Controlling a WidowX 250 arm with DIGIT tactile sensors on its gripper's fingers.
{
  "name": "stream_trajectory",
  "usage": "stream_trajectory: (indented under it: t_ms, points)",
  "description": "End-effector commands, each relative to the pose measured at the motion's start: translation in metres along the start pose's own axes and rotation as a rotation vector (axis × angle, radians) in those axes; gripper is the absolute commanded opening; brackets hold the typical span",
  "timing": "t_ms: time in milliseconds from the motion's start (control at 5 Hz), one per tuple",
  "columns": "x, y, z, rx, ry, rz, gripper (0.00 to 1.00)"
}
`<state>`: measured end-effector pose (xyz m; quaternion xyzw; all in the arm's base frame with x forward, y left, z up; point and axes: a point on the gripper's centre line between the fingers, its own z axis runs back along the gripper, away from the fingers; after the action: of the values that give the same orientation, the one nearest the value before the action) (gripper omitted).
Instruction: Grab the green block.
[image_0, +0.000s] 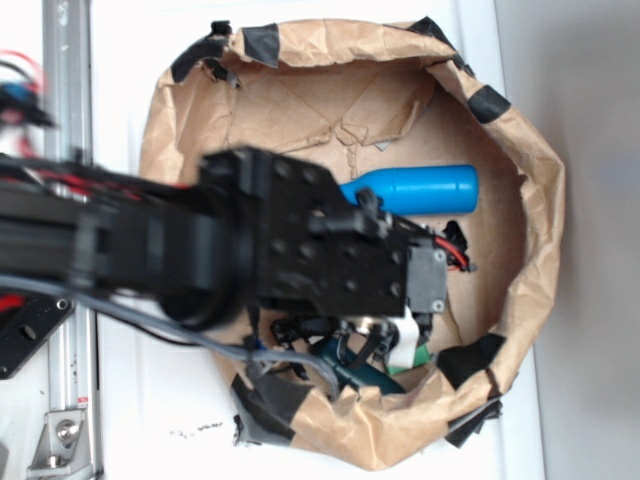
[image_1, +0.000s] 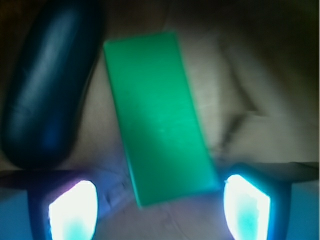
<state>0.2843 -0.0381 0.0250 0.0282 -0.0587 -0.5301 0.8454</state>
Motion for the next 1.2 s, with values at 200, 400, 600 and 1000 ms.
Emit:
stream_trajectory:
  t_ms: [200,400,600,1000]
  points:
    - [0.054,-0.018,0.021,0.011,-0.135,-0.101,1.0]
    - [0.063,-0.019,0.025,0.025,-0.127,-0.114,1.0]
    - [0.064,-0.019,0.015,0.024,-0.104,-0.112,1.0]
    - [0.053,-0.018,-0.012,-0.008,-0.057,-0.085,1.0]
